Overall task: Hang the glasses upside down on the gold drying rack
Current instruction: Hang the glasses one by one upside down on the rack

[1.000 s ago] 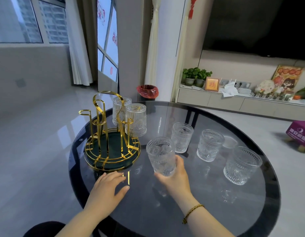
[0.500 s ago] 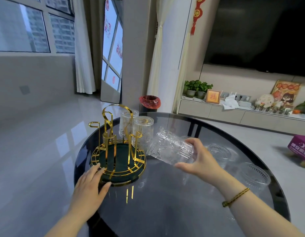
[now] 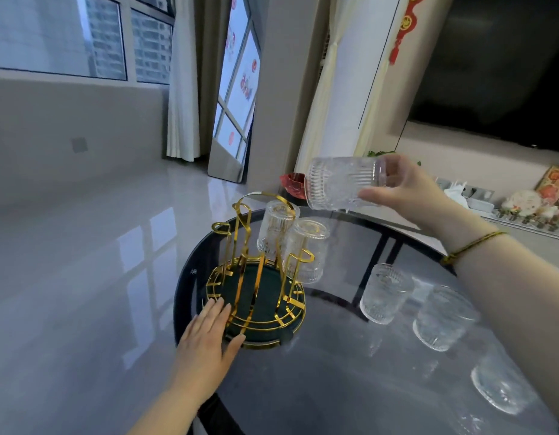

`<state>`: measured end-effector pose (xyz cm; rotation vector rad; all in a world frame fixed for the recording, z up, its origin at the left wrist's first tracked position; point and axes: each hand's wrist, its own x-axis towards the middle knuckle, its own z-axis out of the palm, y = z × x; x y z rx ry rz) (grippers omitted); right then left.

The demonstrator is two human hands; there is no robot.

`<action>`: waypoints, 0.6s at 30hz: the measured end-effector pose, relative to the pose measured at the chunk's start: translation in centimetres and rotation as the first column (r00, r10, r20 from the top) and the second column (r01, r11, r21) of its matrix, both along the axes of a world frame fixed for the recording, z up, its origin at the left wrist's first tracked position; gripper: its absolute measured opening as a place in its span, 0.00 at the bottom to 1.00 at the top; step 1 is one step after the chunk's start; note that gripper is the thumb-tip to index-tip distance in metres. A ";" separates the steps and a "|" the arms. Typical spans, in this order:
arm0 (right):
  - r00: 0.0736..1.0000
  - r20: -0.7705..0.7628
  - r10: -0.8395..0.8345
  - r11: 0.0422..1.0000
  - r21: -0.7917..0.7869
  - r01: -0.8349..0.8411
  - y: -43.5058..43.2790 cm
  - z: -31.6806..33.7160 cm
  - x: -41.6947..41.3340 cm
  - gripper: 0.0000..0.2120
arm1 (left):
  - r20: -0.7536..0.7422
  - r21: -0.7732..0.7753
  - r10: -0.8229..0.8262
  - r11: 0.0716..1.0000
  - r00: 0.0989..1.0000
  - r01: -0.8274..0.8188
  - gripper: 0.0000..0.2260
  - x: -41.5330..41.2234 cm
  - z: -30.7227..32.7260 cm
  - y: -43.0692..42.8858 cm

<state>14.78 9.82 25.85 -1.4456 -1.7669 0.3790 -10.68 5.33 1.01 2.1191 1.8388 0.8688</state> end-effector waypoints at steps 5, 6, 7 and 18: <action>0.999 0.045 0.013 1.000 0.025 -0.014 4.6 1.9 -3.2 0.33 | -0.032 -0.059 0.009 0.998 0.999 -0.011 0.51 -0.1 0.3 0.0; 0.997 0.071 0.023 0.999 0.024 -0.025 5.6 2.2 -4.0 0.33 | -0.047 -0.080 0.020 0.997 0.999 -0.024 0.55 -0.2 0.1 0.2; 0.995 0.096 0.035 0.999 0.022 -0.037 6.4 2.3 -4.8 0.34 | -0.060 -0.088 0.028 0.996 0.998 -0.033 0.56 -0.2 0.0 0.4; 0.933 0.278 0.229 0.972 -0.116 -0.204 11.8 0.9 -11.6 0.34 | -0.068 0.005 0.034 0.999 0.997 -0.033 0.28 -0.4 0.0 0.7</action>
